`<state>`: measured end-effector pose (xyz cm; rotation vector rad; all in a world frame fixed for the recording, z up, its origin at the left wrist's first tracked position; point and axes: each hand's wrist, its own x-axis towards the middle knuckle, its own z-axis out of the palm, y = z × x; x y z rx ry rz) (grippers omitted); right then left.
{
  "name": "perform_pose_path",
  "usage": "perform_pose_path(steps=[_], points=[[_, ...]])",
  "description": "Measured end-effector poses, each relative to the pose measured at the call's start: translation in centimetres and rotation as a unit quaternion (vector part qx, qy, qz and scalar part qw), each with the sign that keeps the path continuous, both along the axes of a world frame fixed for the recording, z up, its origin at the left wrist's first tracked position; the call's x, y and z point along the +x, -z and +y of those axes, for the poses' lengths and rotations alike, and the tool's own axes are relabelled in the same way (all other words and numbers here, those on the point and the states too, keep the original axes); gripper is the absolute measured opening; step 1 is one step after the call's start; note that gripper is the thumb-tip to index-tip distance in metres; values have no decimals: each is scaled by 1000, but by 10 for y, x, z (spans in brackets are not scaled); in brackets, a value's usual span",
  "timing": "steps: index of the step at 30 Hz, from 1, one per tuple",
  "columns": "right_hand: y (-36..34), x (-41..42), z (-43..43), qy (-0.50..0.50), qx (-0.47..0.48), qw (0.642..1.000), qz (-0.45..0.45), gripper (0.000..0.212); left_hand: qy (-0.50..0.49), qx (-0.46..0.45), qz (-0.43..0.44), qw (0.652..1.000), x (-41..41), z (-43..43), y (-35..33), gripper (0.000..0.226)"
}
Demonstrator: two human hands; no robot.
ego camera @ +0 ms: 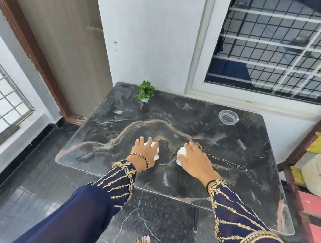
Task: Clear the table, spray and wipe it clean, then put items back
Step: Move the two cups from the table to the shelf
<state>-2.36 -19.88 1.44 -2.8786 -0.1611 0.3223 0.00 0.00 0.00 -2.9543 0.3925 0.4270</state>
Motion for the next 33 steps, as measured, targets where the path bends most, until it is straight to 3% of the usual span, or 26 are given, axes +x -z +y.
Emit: perform_pose_path(steps=[10, 17, 24, 28, 33], points=[[29, 16, -11, 6, -16, 999, 40, 62, -24, -56, -5, 998, 13, 19, 27, 69], [38, 36, -16, 9, -18, 1000, 23, 66, 88, 19, -42, 995, 33, 29, 37, 66], [39, 50, -20, 15, -42, 999, 14, 64, 86, 13, -27, 996, 62, 26, 40, 70], [35, 53, -29, 79, 53, 995, 9, 57, 70, 0, 4, 998, 77, 14, 38, 65], [34, 50, -53, 151, 115, 982, -11, 49, 51, -68, 56, 995, 89, -26, 38, 39]])
